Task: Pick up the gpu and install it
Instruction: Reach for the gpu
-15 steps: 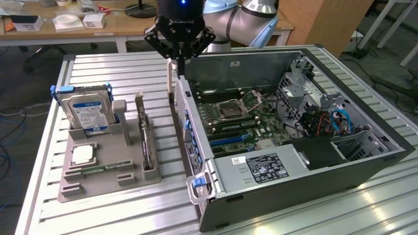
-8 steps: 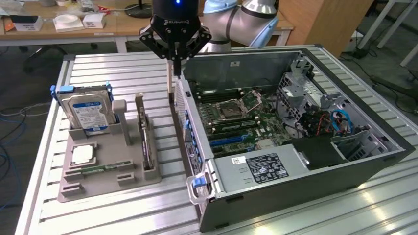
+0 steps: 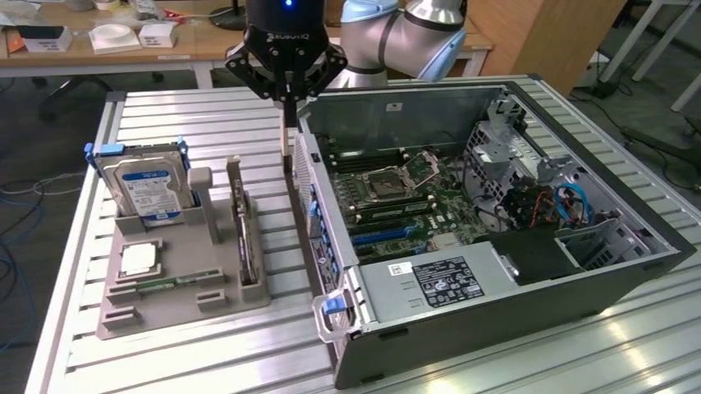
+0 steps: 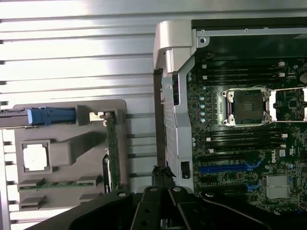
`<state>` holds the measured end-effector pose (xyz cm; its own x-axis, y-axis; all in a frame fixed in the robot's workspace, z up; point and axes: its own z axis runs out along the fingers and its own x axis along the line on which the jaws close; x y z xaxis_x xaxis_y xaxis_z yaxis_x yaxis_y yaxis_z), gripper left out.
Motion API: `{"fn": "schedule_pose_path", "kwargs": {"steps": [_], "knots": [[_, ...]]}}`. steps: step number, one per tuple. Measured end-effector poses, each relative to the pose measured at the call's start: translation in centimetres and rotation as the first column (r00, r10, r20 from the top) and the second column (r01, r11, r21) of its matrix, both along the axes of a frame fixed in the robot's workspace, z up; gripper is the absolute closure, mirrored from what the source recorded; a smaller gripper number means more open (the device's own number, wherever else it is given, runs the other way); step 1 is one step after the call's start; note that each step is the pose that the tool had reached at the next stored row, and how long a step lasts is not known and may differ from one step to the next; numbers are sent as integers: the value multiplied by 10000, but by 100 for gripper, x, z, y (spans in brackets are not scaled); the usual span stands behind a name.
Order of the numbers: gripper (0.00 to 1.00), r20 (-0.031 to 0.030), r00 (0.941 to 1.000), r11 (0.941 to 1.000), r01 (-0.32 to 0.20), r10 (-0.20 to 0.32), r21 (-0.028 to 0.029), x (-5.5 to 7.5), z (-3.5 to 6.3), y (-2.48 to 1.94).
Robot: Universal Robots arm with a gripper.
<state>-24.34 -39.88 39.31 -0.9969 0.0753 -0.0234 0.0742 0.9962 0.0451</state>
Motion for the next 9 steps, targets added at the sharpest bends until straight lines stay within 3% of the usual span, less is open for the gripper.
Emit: {"fn": "schedule_pose_path", "kwargs": {"steps": [9], "knots": [[90, -1, 10000, 10000, 0, 0, 0, -99, 0, 0]]}}
